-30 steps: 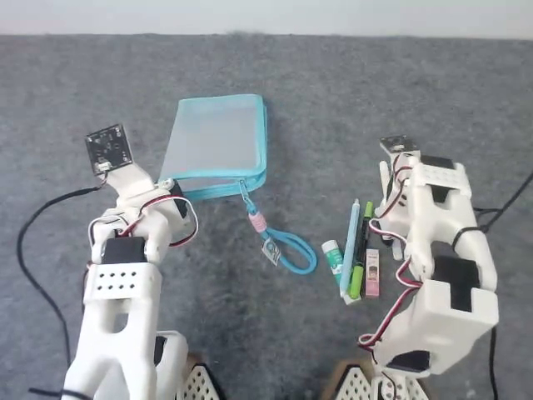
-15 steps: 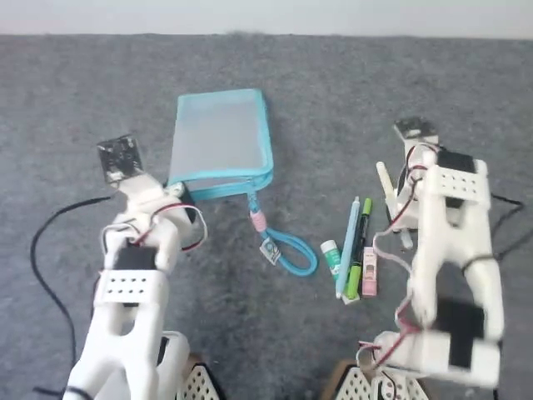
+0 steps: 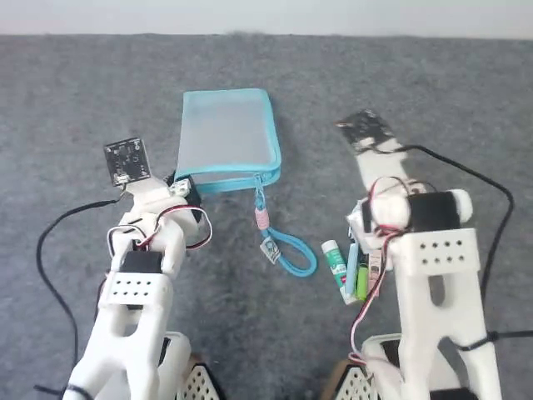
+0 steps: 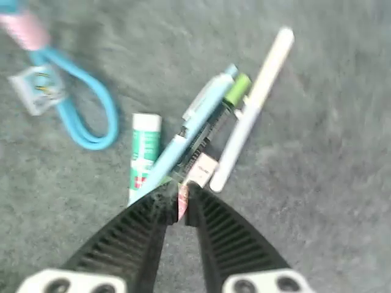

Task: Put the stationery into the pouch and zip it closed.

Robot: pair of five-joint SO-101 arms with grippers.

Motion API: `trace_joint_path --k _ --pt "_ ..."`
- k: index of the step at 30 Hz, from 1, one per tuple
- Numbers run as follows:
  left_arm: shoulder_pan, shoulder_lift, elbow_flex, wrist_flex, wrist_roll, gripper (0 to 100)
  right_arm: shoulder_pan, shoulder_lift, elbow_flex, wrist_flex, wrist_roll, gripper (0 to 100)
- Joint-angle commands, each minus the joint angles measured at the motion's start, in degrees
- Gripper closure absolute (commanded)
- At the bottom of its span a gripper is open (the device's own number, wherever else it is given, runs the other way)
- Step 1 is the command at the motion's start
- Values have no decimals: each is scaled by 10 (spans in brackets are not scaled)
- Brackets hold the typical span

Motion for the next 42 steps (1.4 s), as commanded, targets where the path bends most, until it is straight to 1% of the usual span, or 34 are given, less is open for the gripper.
trace_joint_path --k 1,3,6,11,17,20,23,28,34,38,42 --pt "-2 -3 -6 -17 6 988 44 31 78 -83 -11 842" --pt "-2 -3 -6 -17 6 988 51 69 119 -145 -19 799" --pt "-2 -3 -6 -16 6 988 54 137 128 -196 -32 795" --pt "-2 -3 -6 -16 -12 988 56 242 92 -216 -37 795" --pt "-2 -3 -6 -16 -13 988 62 320 55 -247 -47 796" --pt "-2 -3 -6 -16 -13 988 84 335 54 -267 -62 798" --pt "-2 -3 -6 -16 -13 988 100 343 54 -284 -62 835" --pt "-2 -3 -6 -16 -13 988 100 360 54 -284 -61 907" --pt "-2 -3 -5 -15 -13 988 102 365 54 -279 -60 920" --pt "-2 -3 -5 -15 -13 988 104 364 54 -278 -61 997" --pt "-2 -3 -5 -15 -13 988 126 331 41 -254 -62 991"
